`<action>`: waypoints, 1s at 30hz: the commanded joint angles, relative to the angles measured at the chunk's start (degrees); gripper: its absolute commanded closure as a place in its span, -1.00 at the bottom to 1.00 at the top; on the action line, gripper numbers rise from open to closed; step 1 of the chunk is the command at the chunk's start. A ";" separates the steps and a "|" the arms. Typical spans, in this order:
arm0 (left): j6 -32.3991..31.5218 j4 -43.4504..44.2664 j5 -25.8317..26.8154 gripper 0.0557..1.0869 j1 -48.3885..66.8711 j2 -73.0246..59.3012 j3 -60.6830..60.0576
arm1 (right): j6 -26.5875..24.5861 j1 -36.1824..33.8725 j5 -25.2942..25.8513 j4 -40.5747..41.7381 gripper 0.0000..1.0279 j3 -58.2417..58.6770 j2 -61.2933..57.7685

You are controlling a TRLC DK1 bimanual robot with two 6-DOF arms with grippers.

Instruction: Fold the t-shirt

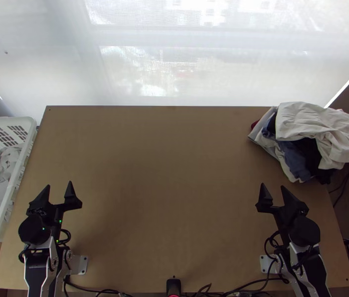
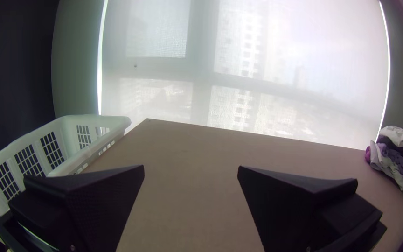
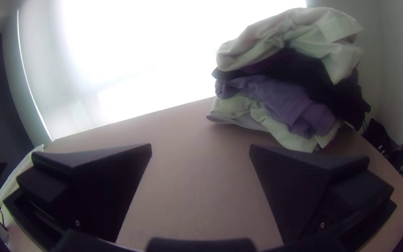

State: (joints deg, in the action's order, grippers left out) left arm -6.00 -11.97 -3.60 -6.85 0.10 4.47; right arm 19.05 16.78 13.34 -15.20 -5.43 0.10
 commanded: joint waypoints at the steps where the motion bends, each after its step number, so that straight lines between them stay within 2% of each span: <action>1: 0.02 0.01 -0.01 -0.90 0.00 -0.01 0.01 | 0.02 0.01 0.02 0.00 -0.90 -0.02 -0.01; 9: 0.02 0.01 -0.01 -0.90 0.00 -0.01 0.01 | 0.02 0.19 -0.07 0.00 -0.90 -0.02 -0.01; 11: 0.02 0.01 -0.01 -0.90 0.00 -0.01 0.01 | -0.06 5.29 0.10 0.08 -0.90 -0.02 -0.01; 12: 0.02 0.01 -0.01 -0.90 0.00 -0.01 0.01 | -0.59 6.87 2.04 0.96 -0.90 -0.02 -0.01; 13: 0.02 0.01 -0.01 -0.90 0.00 -0.01 0.01 | -0.68 6.34 5.99 2.19 -0.90 -0.02 -0.01; 14: 0.02 0.01 -0.01 -0.90 0.00 -0.01 0.01 | -1.91 4.93 7.40 3.86 -0.90 -0.02 0.08; 16: 0.02 0.01 -0.01 -0.90 0.00 -0.01 0.01 | -11.49 1.68 7.40 9.14 -0.90 -0.11 -0.01; 19: 0.02 0.01 -0.01 -0.90 0.00 -0.01 0.01 | -24.76 1.24 7.40 15.55 -0.86 -0.81 0.08; 20: 0.02 0.01 -0.01 -0.90 0.00 -0.01 0.01 | -26.61 1.07 7.31 14.94 -0.86 -2.13 0.08; 24: 0.02 0.01 -0.01 -0.90 0.00 -0.01 0.01 | -28.80 3.88 6.87 7.20 -0.87 -8.37 -1.77; 30: 0.02 0.01 -0.01 -0.90 0.17 -0.10 -0.08 | -27.13 4.76 7.22 -4.13 -0.90 -26.30 -19.70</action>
State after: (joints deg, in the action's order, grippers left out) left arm -6.00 -11.97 -3.62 -6.85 0.10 4.47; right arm -6.37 20.60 20.05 -10.26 -16.49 -6.02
